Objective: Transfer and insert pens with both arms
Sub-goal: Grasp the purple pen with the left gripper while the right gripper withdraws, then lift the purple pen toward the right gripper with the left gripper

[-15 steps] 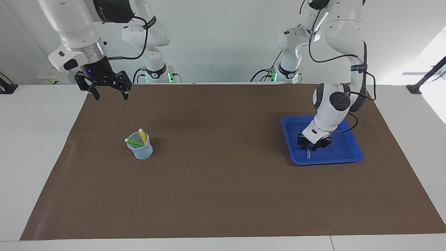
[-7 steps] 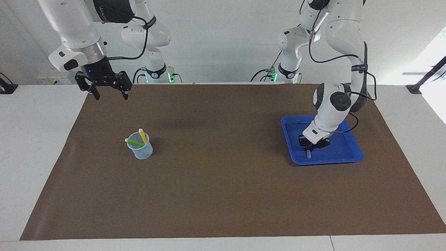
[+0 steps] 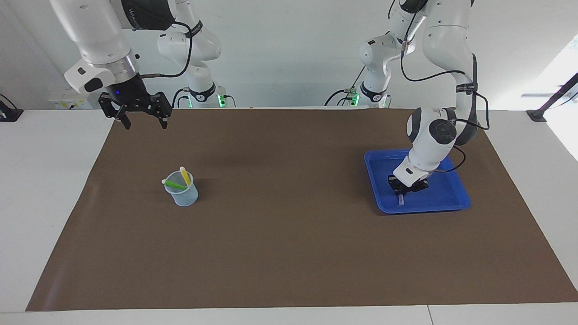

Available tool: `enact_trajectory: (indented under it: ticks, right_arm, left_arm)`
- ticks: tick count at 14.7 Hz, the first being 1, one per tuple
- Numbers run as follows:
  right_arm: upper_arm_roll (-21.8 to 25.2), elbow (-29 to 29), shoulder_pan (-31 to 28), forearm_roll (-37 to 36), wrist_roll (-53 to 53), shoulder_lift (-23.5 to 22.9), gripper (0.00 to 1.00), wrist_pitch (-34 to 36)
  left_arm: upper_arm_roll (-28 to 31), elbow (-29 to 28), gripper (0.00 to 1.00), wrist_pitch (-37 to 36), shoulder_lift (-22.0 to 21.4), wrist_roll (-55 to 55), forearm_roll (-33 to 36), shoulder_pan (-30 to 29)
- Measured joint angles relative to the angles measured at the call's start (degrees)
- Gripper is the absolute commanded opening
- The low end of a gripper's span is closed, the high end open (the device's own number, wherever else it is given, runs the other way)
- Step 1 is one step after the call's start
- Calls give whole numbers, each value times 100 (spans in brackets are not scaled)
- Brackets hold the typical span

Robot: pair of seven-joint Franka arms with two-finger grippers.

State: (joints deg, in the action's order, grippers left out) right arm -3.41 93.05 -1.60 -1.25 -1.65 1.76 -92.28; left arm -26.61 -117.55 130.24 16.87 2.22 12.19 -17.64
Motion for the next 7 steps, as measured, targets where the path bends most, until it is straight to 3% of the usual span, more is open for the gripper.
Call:
enact_trajectory:
  ticks: [4, 7]
  right_arm:
    - [-1, 0, 0, 34, -1, 0, 100, 15]
    - [-3, 0, 1, 53, -2, 0, 100, 21]
  left_arm:
    - [13, 618, 0, -872, 79, 11, -117, -56]
    - [9, 1161, 0, -1664, 78, 59, -715, -57]
